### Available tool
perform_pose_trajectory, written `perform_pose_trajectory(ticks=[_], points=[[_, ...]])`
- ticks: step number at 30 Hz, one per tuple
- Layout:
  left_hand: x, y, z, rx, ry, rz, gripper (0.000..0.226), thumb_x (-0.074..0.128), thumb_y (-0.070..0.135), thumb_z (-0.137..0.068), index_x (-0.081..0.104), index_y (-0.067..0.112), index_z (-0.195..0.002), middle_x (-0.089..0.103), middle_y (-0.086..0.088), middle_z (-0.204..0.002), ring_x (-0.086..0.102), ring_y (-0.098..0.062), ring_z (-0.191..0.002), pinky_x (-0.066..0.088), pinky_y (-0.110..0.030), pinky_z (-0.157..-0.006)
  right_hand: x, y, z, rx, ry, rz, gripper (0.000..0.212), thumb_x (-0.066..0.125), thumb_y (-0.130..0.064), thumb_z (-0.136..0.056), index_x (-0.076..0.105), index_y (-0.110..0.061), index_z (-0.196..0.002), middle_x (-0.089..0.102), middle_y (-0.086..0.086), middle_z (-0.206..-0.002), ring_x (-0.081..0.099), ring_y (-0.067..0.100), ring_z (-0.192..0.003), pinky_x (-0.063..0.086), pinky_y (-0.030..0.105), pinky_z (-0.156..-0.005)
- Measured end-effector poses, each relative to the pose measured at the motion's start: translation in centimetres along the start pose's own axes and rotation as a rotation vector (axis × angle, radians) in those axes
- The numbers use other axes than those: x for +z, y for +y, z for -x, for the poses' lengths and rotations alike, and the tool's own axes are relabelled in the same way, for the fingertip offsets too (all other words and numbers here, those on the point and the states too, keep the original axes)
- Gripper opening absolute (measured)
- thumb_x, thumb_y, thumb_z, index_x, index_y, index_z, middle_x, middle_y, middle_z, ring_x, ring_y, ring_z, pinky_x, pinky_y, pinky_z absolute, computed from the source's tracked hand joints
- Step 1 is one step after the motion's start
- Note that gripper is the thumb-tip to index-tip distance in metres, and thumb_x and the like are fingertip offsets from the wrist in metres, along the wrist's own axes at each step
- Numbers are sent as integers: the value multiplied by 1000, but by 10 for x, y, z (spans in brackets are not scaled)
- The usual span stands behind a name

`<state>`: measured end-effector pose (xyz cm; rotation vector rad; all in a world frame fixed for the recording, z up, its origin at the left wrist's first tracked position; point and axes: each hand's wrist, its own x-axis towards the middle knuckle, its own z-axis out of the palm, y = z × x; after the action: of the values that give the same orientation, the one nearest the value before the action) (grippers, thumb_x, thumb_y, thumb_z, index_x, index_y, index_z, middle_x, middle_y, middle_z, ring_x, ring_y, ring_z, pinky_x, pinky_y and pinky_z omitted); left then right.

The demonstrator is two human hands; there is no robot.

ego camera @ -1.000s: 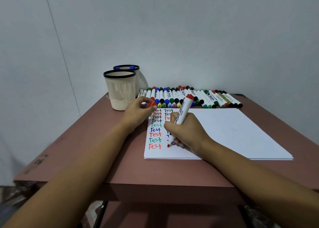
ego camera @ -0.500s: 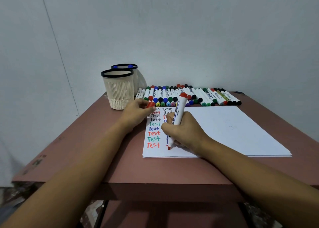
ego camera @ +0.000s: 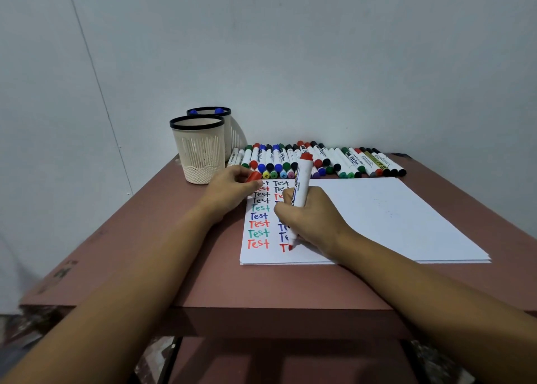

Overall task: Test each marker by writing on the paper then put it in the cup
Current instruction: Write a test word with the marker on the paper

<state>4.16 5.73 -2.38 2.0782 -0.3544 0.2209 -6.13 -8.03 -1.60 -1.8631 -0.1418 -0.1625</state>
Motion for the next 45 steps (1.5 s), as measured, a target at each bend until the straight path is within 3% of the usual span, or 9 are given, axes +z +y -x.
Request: perform_pose_trajectory(ticks=[6,11,18,23,27,32,38,45], points=[[0,0,0,-4,-5,-3,36,67,26,-85,59,12,-116,57,2,-100,53,-13,-92,39,-19,-67,0,0,0,-10,28,8,37,52,-3,-87,39,-16,-55,42,-15,-32,46,-1,-32,41,23,-46],[0,1,1,0,-14,-1,33,67,26,-85,59,13,-114,55,5,-94,51,-8,-84,39,-15,-65,-1,-2,2,-4,-37,14,36,50,-1,-89,40,-15,-58,43,-15,-32,46,-1,-33,36,15,-40],[-1,1,2,8,-11,-9,35,67,25,-84,59,11,-116,56,2,-97,52,-12,-89,39,-15,-65,1,2,-2,-59,203,62,42,55,-6,-87,34,-18,-52,32,-4,-50,34,8,-43,31,21,-46],[-1,1,2,8,-14,-22,36,67,26,-84,59,11,-116,56,2,-98,52,-12,-89,38,-21,-70,2,3,-3,-48,185,63,42,56,-8,-86,35,-20,-52,32,-7,-48,37,11,-46,41,30,-52],[-1,1,1,9,-14,-19,35,67,26,-84,59,12,-116,56,3,-99,52,-11,-90,38,-16,-65,1,3,-3,-34,151,86,41,54,-6,-86,36,-20,-52,34,-4,-50,36,12,-46,34,24,-47],[-1,2,2,11,-14,-32,36,67,26,-85,59,12,-116,55,3,-100,51,-11,-90,37,-13,-64,1,5,-5,3,133,88,35,54,-8,-84,39,-18,-53,38,-1,-51,40,17,-51,39,32,-55],[-1,2,1,13,-10,-31,35,67,26,-85,59,12,-116,56,2,-100,51,-11,-89,36,-12,-63,-1,2,-2,-26,273,37,43,53,-4,-87,33,-17,-52,31,-6,-47,32,4,-38,30,18,-38],[-1,2,1,11,-14,-22,34,67,26,-85,60,12,-115,57,2,-99,52,-10,-87,36,-13,-63,0,0,0,-31,236,188,41,52,-10,-89,34,-17,-53,33,-4,-49,33,9,-41,31,18,-42]])
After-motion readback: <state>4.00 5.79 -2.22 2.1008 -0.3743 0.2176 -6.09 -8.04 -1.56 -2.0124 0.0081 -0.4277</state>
